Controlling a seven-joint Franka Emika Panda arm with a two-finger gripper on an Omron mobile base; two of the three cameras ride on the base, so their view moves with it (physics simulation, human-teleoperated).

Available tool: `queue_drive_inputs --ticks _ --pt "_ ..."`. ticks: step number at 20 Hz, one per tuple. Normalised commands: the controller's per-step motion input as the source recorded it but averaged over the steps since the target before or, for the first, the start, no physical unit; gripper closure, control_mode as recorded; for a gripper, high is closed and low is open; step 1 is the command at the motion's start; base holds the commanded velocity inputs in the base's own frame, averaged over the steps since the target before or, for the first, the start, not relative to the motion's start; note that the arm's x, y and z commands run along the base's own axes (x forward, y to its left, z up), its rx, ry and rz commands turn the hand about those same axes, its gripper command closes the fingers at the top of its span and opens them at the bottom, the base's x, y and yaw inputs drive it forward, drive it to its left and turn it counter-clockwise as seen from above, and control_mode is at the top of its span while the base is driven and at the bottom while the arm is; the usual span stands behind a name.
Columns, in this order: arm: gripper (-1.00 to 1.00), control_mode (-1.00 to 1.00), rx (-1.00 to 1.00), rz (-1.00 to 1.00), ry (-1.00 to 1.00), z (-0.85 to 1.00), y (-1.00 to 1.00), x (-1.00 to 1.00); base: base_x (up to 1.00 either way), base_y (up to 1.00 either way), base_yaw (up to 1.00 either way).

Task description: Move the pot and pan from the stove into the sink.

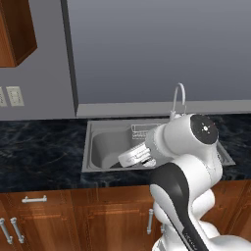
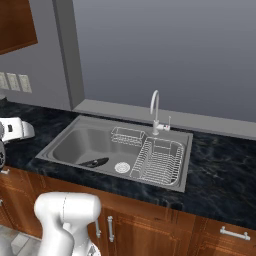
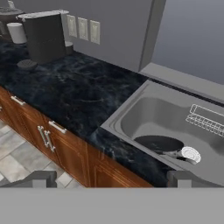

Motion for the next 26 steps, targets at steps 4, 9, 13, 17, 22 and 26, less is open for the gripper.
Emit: queue_drive_inputs --ticks 4,9,13,17,22,26 --pt "-1.00 1.00 0.00 0.00 0.00 0.00 0.00 0.00 -0.20 0.00 0.09" --pt "-1.00 1.00 0.00 0.00 0.00 0.00 0.00 0.00 -0.36 0.00 0.39" --pt "-1.00 1.00 0.00 0.00 0.00 0.00 0.00 0.00 -0.27 0.00 0.44" --pt "-1.00 1.00 0.00 0.00 0.00 0.00 0.00 0.00 -0.23 0.00 0.45" --pt "-1.00 1.00 0.00 0.00 0.00 0.00 0.00 0.00 -0.17 0.00 0.47" --pt "-1.00 1.00 0.00 0.00 0.00 0.00 0.00 0.00 -0.14 0.04 0.46"
